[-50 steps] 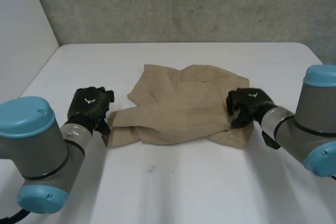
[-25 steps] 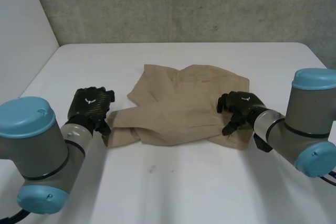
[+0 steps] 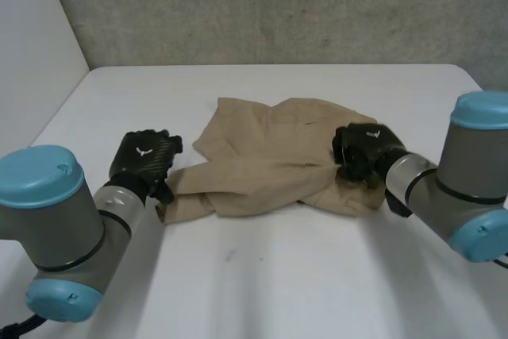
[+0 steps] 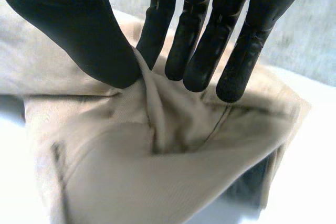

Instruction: Fold the shorts.

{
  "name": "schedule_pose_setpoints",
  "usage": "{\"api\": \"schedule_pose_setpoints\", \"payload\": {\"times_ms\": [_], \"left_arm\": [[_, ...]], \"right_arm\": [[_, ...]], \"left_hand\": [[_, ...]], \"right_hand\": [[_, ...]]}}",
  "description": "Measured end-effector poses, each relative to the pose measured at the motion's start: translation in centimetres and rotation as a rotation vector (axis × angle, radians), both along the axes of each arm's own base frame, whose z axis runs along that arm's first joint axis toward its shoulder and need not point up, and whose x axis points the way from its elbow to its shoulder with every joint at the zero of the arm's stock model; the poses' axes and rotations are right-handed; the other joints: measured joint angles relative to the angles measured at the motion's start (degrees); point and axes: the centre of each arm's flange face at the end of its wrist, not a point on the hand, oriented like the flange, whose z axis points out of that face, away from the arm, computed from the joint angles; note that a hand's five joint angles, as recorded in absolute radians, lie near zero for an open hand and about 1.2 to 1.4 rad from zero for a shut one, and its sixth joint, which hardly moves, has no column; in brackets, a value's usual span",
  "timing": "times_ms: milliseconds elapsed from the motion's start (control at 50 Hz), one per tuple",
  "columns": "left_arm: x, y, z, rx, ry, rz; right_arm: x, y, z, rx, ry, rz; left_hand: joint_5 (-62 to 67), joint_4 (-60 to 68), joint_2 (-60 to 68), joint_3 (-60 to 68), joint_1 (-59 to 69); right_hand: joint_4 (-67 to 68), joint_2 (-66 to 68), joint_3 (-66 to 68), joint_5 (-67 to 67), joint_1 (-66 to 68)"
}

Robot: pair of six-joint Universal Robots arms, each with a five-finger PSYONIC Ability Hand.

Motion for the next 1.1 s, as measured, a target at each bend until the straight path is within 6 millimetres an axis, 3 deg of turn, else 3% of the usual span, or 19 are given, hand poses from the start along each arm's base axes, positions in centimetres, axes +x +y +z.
{"api": "schedule_pose_setpoints", "payload": {"times_ms": [160, 380, 520, 560, 580, 640, 720, 780, 800, 840, 860, 900, 960, 1060, 1080, 1100], "left_arm": [[-0.2, -0.1, 0.0, 0.017, 0.015, -0.066], [0.1, -0.5, -0.7, 0.062, 0.01, -0.08], [-0.3, -0.8, -1.9, 0.099, 0.005, -0.105], [-0.4, -0.8, -2.3, 0.112, 0.005, -0.119], [-0.5, -0.8, -2.5, 0.119, 0.006, -0.13], [-0.7, -0.8, -2.5, 0.125, 0.01, -0.143], [-0.9, -0.8, -1.9, 0.108, 0.016, -0.153], [-1.1, -0.6, 0.0, 0.055, 0.031, -0.155], [-1.1, -0.4, 1.9, 0.005, 0.046, -0.154], [-1.0, -0.1, 3.7, -0.041, 0.061, -0.152], [-0.9, 0.5, 6.2, -0.108, 0.085, -0.148], [-0.7, 1.1, 8.4, -0.165, 0.107, -0.145], [0.0, 2.8, 13.6, -0.294, 0.168, -0.141], [1.1, 5.5, 19.9, -0.42, 0.237, -0.143], [1.1, 5.5, 19.9, -0.42, 0.237, -0.143], [1.5, 6.3, 21.5, -0.432, 0.247, -0.144]], "right_arm": [[0.4, 2.1, 3.7, -0.128, 0.037, 0.054], [0.6, 3.3, 4.0, -0.185, 0.122, 0.09], [0.4, 3.4, 3.7, -0.174, 0.128, 0.089], [0.4, 3.4, 3.7, -0.172, 0.127, 0.087], [0.4, 3.4, 3.6, -0.171, 0.127, 0.085], [0.3, 3.3, 3.6, -0.17, 0.127, 0.084], [0.3, 3.3, 3.8, -0.173, 0.126, 0.082], [0.2, 3.3, 4.7, -0.187, 0.125, 0.08], [0.1, 3.3, 5.0, -0.194, 0.125, 0.079], [-0.1, 3.6, 6.8, -0.225, 0.124, 0.077], [-0.2, 3.9, 8.3, -0.259, 0.122, 0.075], [-0.4, 4.3, 10.1, -0.298, 0.119, 0.072], [-0.9, 5.4, 14.4, -0.399, 0.104, 0.064], [-1.7, 7.7, 20.5, -0.526, 0.08, 0.056], [-1.7, 7.7, 20.5, -0.526, 0.08, 0.056], [-1.9, 8.5, 22.2, -0.551, 0.077, 0.058]], "left_hand": [[-0.01, 0.0, -0.23, 0.0, 0.0], [0.31, 0.16, -0.11, 0.01, 0.0], [7.33, 7.41, 6.44, 5.94, 6.22], [10.75, 10.94, 10.05, 9.5, 10.13], [20.98, 21.15, 20.48, 19.84, 21.2], [34.55, 34.78, 34.69, 33.29, 34.53], [39.41, 42.18, 41.16, 39.78, 36.45], [39.41, 42.21, 41.28, 40.01, 36.45], [39.41, 42.21, 41.28, 40.12, 36.45], [39.41, 42.22, 41.28, 40.17, 36.45], [39.41, 42.25, 41.31, 40.24, 36.44], [39.41, 42.38, 41.38, 40.28, 36.44], [39.41, 42.43, 41.49, 40.42, 36.44], [39.41, 42.45, 41.54, 40.43, 36.45], [39.41, 42.45, 41.54, 40.43, 36.45], [39.41, 42.45, 41.58, 40.43, 36.45]], "right_hand": [[0.0, 0.0, 0.0, 0.0, 0.0], [0.0, 0.0, 0.0, 0.0, 0.0], [0.0, 0.0, 0.0, 0.0, 0.0], [0.0, 0.0, 0.0, 0.0, 0.0], [0.0, 0.0, 0.0, 0.0, 0.0], [0.0, 0.0, 0.0, 0.0, 0.0], [0.0, 0.0, 0.0, 0.0, 0.0], [0.0, 0.0, 0.0, 0.0, 0.0], [0.0, 0.0, 0.0, 0.0, 0.0], [0.0, 0.0, 0.0, 0.0, 0.0], [0.0, 0.0, 0.0, 0.0, 0.0], [0.0, 0.0, 0.0, 0.0, 0.0], [0.03, 0.0, -0.02, 0.0, 0.0], [0.03, 0.0, -0.02, 0.0, 1.08], [0.03, 0.0, -0.02, 0.0, 1.08], [0.03, 0.0, -0.02, 0.0, 1.08]]}}
